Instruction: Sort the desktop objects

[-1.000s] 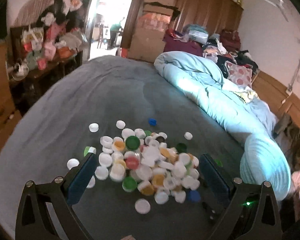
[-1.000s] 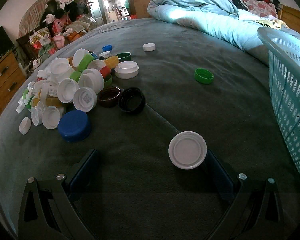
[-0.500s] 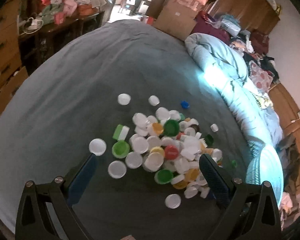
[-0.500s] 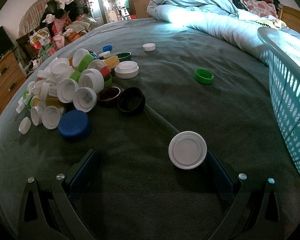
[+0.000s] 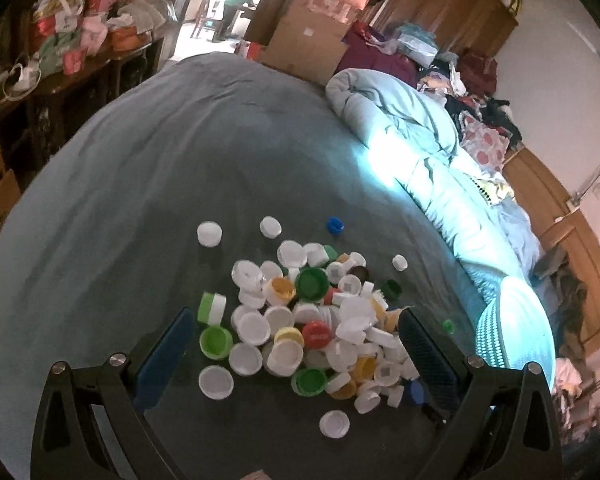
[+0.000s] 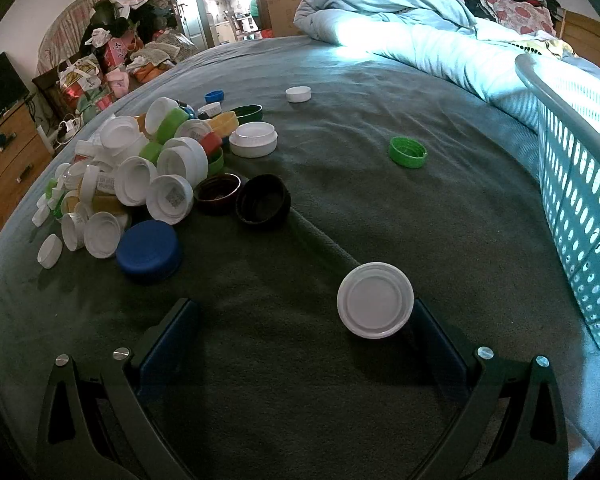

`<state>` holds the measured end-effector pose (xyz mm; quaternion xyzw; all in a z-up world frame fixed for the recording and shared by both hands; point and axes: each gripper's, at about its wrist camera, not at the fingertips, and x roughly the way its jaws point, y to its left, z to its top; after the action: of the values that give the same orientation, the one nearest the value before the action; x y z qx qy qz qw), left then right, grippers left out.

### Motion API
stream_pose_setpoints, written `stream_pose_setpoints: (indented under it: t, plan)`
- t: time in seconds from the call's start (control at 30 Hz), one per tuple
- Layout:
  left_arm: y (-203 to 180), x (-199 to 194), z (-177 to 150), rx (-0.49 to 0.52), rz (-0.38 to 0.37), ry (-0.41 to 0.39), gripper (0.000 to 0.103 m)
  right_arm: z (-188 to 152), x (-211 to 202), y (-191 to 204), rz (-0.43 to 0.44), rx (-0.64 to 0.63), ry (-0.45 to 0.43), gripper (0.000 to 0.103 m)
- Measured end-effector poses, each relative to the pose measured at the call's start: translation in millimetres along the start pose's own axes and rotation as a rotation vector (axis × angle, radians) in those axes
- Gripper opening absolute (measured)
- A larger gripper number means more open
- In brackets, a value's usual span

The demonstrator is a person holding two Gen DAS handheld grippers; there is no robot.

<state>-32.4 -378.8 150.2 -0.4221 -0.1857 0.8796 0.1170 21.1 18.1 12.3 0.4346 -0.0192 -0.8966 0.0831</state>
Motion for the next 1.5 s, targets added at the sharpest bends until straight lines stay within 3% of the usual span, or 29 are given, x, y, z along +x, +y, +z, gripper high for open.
stream_pose_setpoints:
  t: [0.2,0.37,0.53,0.83,1.13,1.5]
  plan:
    - [23,6,-51,0.062,0.1,-0.076,0.103,0,0,0,-0.003,-0.003,-0.001,0.102]
    - [56,47,-88,0.062,0.275,-0.071,0.103,-1,1,0,-0.002,-0.002,-0.001,0.102]
    - [77,61,-90,-0.002,0.228,-0.062,0.103,-1,0,0,0.0,0.0,-0.001,0.102]
    - [75,64,-89,0.012,0.234,-0.074,0.103,0,1,0,-0.011,-0.011,-0.007,0.102]
    - [62,74,-98,0.073,0.363,-0.019,0.103,0,1,0,-0.009,-0.009,-0.005,0.102]
    - [51,72,-109,0.107,0.432,0.023,0.103,1,1,0,-0.008,-0.008,-0.004,0.102]
